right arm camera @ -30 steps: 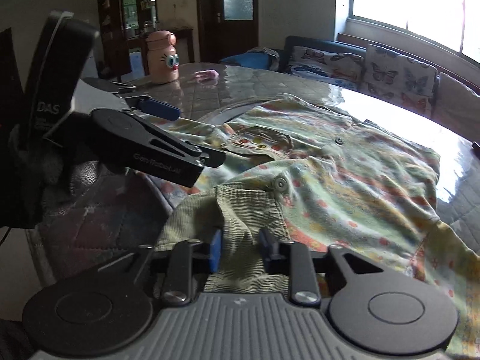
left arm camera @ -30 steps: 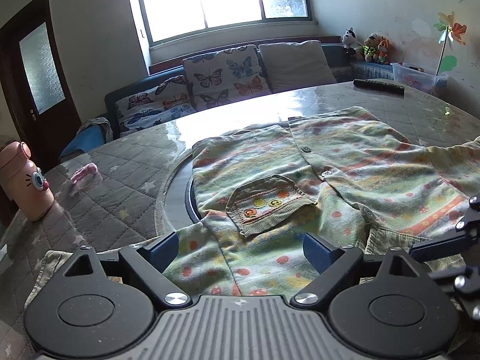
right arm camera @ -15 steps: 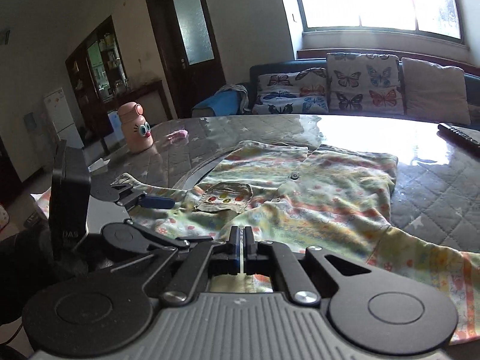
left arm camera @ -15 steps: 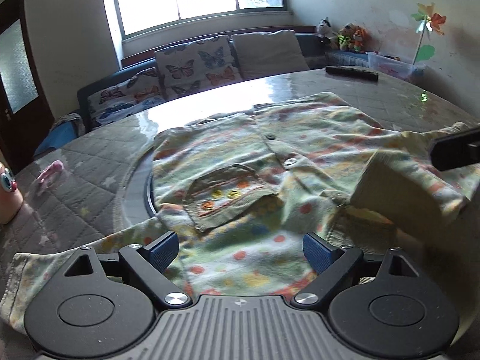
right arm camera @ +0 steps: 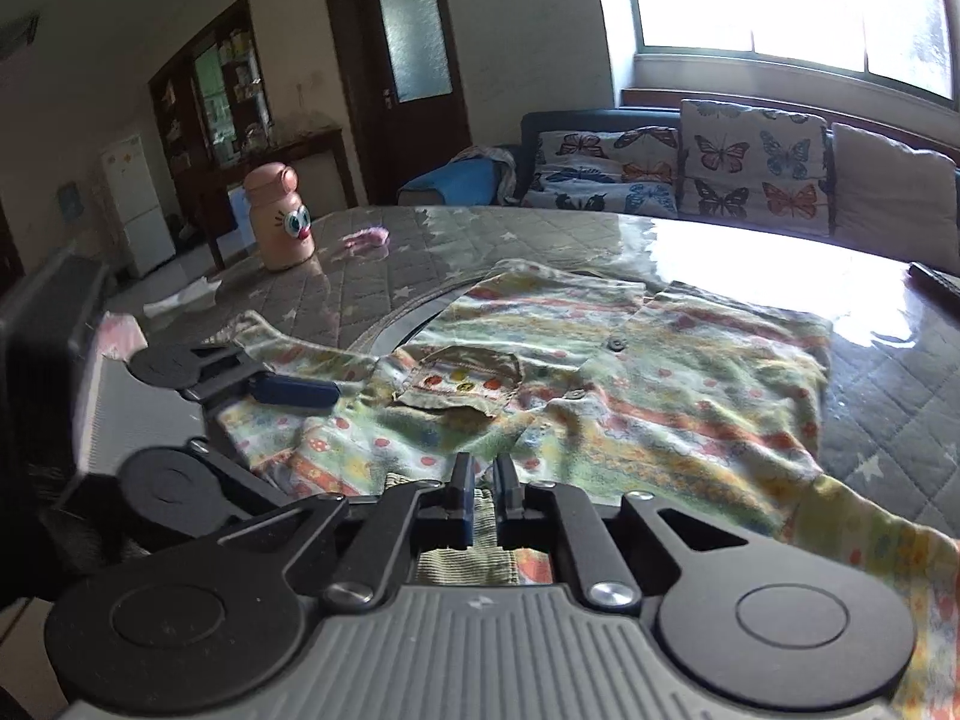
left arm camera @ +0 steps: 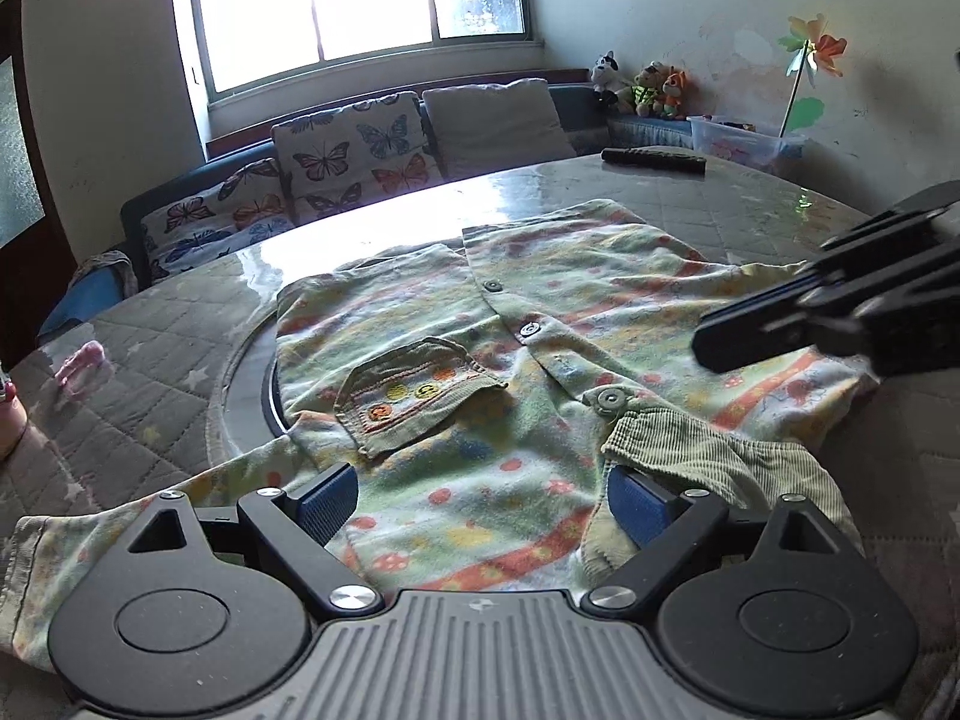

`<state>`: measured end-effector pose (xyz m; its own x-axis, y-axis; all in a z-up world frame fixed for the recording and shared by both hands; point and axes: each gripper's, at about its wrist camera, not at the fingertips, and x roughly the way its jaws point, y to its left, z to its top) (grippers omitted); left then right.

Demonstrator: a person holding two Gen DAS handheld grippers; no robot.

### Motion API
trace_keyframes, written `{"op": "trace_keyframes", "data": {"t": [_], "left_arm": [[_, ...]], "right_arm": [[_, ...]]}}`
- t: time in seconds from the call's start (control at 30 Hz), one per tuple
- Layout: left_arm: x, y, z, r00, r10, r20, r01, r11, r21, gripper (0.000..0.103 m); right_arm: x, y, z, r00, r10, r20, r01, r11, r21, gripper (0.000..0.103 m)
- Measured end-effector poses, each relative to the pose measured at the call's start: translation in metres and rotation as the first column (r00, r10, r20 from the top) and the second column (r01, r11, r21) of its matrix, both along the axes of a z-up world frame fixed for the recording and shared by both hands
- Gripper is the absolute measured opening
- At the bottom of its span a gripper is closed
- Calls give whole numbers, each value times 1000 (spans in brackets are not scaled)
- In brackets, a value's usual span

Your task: Fold clothes

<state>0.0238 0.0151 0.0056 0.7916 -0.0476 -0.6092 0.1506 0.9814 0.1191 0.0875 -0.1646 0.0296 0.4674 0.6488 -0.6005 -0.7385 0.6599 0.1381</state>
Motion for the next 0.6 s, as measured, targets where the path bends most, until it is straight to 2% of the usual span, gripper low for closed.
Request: {"op": "trace_keyframes", "data": {"t": [0.23,0.43,0.53,0.6], "left_arm": [[-8,18,20,996,65,55,-63,998,-23,92],[3,0,21,998,22,59,-19,999,-45,92],[9,-9,12,999,14,33,-13,999,-45,92],[12,-14,4,1000,12,12,-11,999,-35,92]], "right_arm": [[-10,25,-30,997,75,4,-74,990,-117,8],[-34,24,-33,990,129,59,-118,980,-158,12],[-36,12,-28,992,116,47,-108,984,-145,22],[-34,1,-23,995,91,38,-86,989,-124,33]]}}
